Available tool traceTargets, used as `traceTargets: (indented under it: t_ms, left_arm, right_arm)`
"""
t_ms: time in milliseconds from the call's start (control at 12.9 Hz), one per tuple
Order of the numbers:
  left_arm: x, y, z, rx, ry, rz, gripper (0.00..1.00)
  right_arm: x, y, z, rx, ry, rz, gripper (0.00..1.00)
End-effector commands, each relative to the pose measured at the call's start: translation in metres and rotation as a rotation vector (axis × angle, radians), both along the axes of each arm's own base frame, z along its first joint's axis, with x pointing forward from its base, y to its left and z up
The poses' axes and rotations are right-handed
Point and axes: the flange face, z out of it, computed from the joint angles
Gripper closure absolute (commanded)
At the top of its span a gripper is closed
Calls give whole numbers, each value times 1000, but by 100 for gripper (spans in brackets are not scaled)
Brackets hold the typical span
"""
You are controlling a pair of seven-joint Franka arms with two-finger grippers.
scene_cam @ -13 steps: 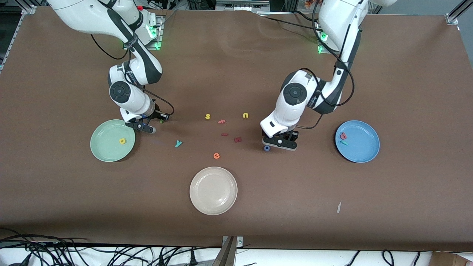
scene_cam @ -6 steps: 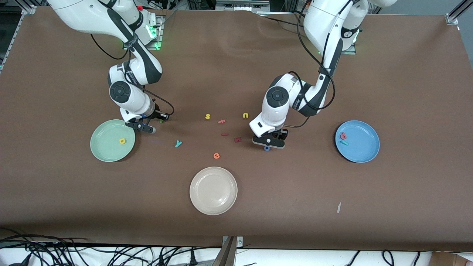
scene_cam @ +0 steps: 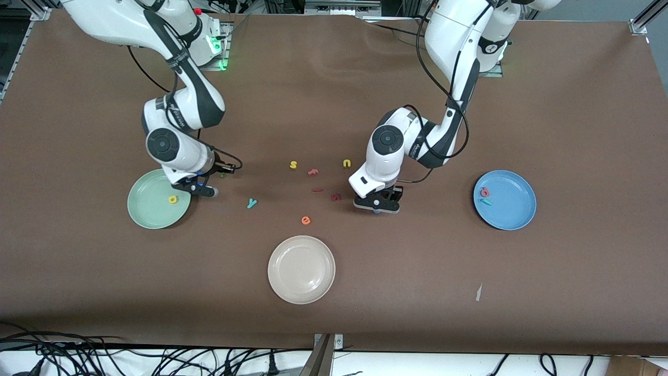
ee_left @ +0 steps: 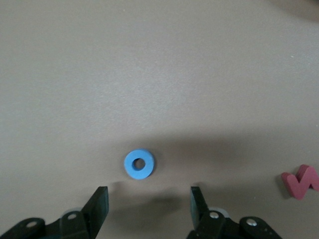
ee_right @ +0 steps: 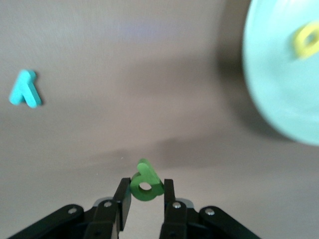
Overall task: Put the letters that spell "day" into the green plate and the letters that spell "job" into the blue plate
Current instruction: 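Drop the green d on the green plate while the left gripper grasps blue o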
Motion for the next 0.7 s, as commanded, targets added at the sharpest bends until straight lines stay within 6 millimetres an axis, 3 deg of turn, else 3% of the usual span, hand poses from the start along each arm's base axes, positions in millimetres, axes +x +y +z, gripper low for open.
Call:
traceTargets:
  t_ms: [0,233,465,543,620]
  left_arm:
    - [7,-6,-5,14,-32,3,26]
    - [10,-3,-12,8,-44,4,26]
    - [18,8,-11,19,-53,8,26]
    - [18,8,-10,17,-54,9,27]
    - [19,9,-10,17,-54,10,28]
  right_arm:
    - [27,-41,13,-1,9,96,79]
    - [52,-96,16,9,-17,192,78]
    - [72,-134,-2,-2,-35,244,75]
    - [75,-141,-6,0,-37,239,56]
    - [76,-140,-6,5,-44,212,9]
